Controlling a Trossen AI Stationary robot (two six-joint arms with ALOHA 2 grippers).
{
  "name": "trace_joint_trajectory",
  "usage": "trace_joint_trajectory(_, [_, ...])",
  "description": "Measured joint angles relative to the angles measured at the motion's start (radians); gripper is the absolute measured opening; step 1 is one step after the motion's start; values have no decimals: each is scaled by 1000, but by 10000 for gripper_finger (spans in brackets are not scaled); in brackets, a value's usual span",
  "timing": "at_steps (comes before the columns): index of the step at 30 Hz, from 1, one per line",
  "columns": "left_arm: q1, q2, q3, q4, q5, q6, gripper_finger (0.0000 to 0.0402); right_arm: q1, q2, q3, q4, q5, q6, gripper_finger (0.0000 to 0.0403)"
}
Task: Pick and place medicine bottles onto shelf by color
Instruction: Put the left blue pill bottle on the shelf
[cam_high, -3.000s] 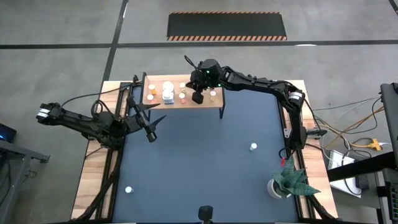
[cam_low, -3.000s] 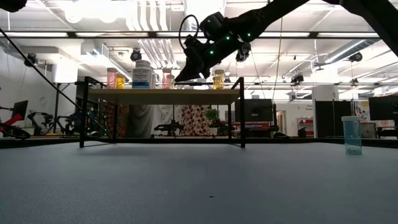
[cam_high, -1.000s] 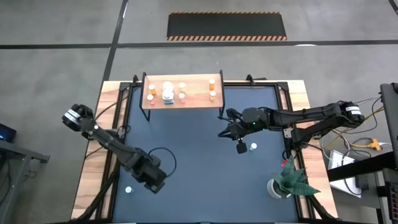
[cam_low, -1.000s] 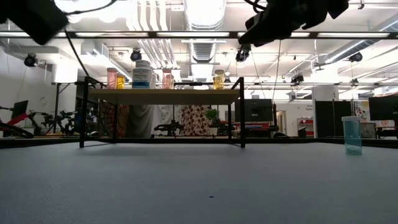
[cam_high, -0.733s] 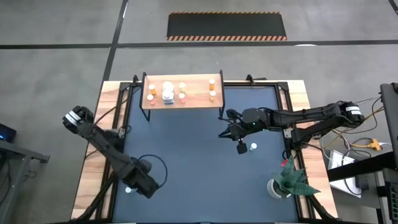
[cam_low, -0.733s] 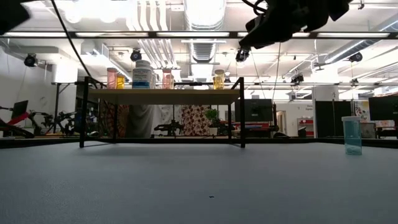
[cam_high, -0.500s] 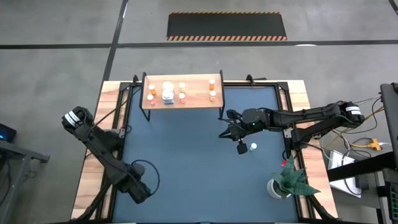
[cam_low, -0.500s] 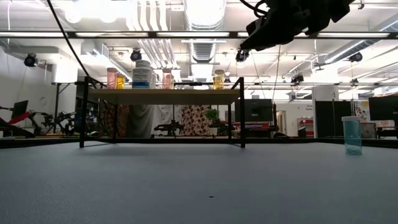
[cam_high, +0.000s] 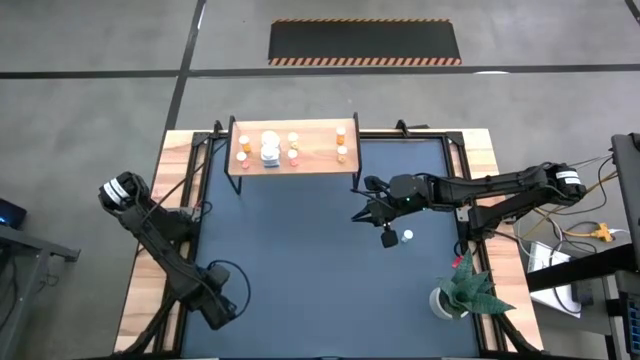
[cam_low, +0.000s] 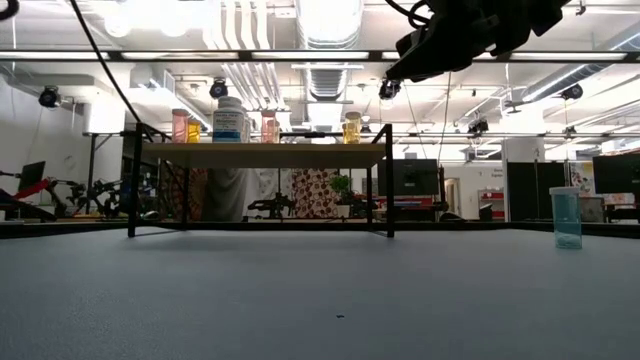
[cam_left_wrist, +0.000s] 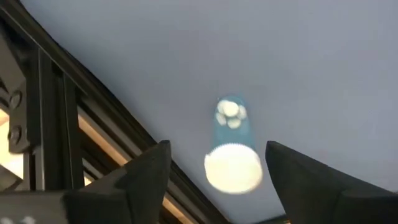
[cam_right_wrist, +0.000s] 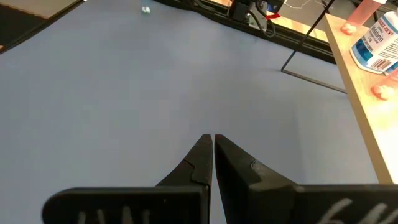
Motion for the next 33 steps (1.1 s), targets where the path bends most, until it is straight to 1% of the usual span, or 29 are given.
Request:
trace_joint_trajectory(4, [0, 0, -17, 18, -2, 14, 217, 0, 0, 0, 0, 0, 0, 9])
trace_joint_trajectory(9, [0, 0, -17, 21, -3, 24, 168, 0, 0, 0, 0, 0, 6, 9])
trace_joint_trajectory(15, [1, 0, 2, 36, -2, 25, 117, 0, 0, 0, 0, 0, 6, 9])
trace_joint_trajectory(18, [18, 0, 31, 57, -1, 26, 101, 0, 0, 0, -1, 1, 3, 9])
trace_joint_trajectory(21, [61, 0, 65, 124, -2, 51, 97, 0, 0, 0, -2, 1, -4, 9])
trace_joint_trajectory(24, [124, 2, 120, 193, -4, 135, 98, 0, 0, 0, -10, 1, -16, 9])
trace_joint_trajectory(27, [200, 18, 185, 225, -32, 270, 98, 0, 0, 0, -31, 2, -21, 9])
trace_joint_trajectory(33, [379, 84, 371, 221, -37, 703, 98, 0, 1, -1, -88, 2, -26, 9])
